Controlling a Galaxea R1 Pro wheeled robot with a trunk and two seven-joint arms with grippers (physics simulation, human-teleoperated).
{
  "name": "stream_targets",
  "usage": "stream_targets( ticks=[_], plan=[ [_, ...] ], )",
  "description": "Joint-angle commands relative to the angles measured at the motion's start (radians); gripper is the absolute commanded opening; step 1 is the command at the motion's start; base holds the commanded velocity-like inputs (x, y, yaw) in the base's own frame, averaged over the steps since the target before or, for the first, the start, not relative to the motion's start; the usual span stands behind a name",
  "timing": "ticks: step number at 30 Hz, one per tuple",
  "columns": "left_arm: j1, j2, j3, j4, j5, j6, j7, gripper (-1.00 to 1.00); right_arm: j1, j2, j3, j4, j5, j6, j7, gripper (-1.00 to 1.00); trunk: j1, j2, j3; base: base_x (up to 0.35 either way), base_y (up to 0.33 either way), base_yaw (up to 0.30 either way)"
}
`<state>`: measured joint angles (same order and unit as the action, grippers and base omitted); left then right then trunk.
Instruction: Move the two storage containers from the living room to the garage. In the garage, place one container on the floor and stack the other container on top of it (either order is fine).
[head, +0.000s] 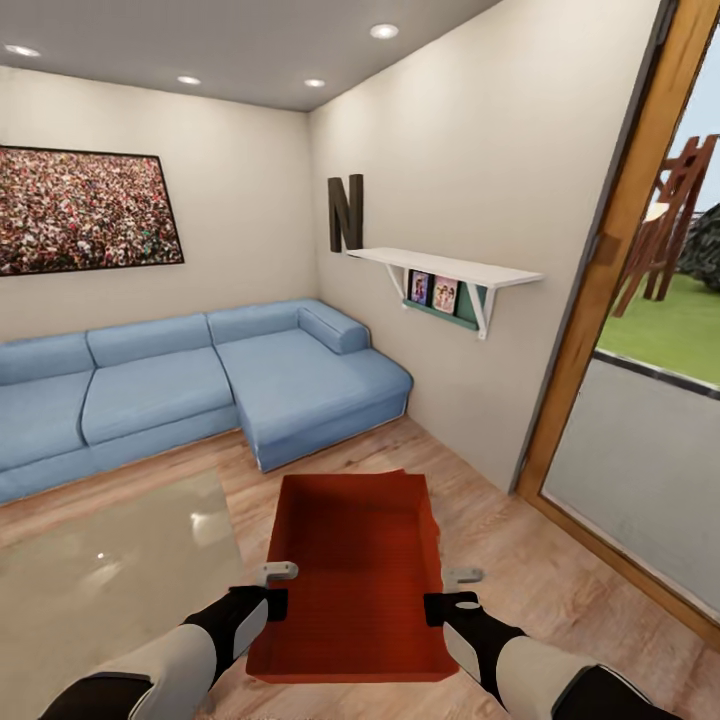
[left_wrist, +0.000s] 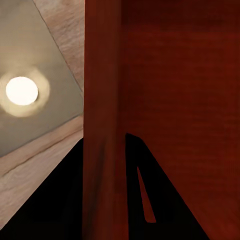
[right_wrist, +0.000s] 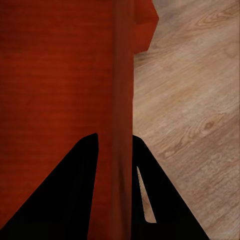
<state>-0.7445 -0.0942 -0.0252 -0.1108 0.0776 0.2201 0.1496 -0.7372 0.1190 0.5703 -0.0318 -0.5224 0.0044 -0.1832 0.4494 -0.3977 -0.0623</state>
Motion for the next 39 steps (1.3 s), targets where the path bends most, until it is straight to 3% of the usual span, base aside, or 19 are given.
stream_targets(
  ticks=[1, 34, 39],
  plan=[
    [-0.001, -0.001, 0.004, -0.006, -0.005, 0.004, 0.007, -1.00, -0.001, 0.007, 0.016, 0.004, -0.025, -0.001, 0.001, -1.00, 0.001, -0.002, -0.002, 0.000, 0.000, 0.300],
    [-0.001, -0.001, 0.004, -0.006, -0.005, 0.004, 0.007, -1.00, -0.001, 0.007, 0.016, 0.004, -0.025, -0.001, 0.003, -1.00, 0.001, -0.002, -0.002, 0.000, 0.000, 0.300],
    [-0.001, -0.001, 0.004, -0.006, -0.005, 0.004, 0.007, -1.00, -0.001, 0.006, 0.017, 0.004, -0.024, -0.001, 0.005, -1.00, 0.001, -0.002, -0.002, 0.000, 0.000, 0.115]
  ],
)
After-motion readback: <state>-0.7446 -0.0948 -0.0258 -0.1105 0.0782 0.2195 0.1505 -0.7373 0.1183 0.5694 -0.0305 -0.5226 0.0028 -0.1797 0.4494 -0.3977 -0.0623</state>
